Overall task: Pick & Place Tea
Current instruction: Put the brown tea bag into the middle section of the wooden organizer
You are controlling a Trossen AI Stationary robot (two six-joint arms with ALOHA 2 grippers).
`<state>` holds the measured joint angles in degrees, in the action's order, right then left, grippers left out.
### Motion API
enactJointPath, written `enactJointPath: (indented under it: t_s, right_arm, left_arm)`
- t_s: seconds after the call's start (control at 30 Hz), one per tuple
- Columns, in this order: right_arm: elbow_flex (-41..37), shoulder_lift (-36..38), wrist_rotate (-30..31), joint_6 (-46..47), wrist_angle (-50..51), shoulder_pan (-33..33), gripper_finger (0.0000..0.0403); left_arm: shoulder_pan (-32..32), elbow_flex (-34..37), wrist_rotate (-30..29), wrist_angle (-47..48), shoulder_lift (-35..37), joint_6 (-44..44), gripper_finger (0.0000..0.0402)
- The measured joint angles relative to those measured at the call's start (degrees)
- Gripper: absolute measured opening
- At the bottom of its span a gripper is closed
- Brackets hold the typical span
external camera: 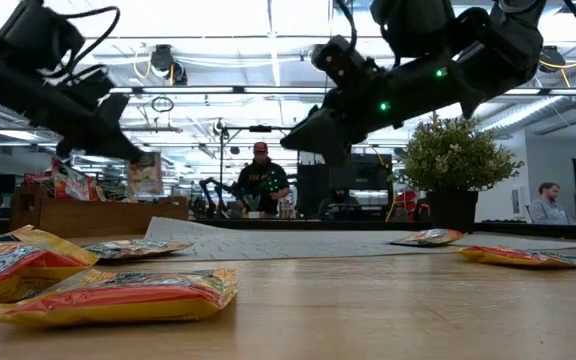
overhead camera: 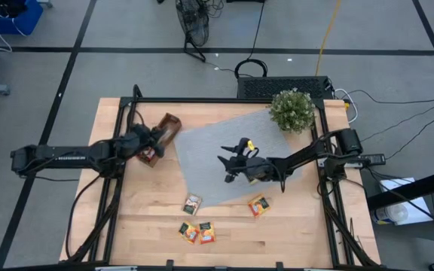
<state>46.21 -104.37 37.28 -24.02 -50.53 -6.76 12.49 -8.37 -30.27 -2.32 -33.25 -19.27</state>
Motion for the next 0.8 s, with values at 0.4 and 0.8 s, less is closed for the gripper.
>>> enactJointPath:
  t_s: [0.4,0.8]
  right_arm:
    - [-0.40,-0.07,-1.38,0.84,-1.12,0.04,0.0169]
    - [-0.40,-0.07,-1.38,0.84,-1.13,0.04,0.0170]
  left_arm:
    - [-1.86,-0.75,-5.80,8.33,1.81,-1.82,0.0000]
    - [-1.92,-0.82,-6.02,17.30,1.77,-4.91,0.0000]
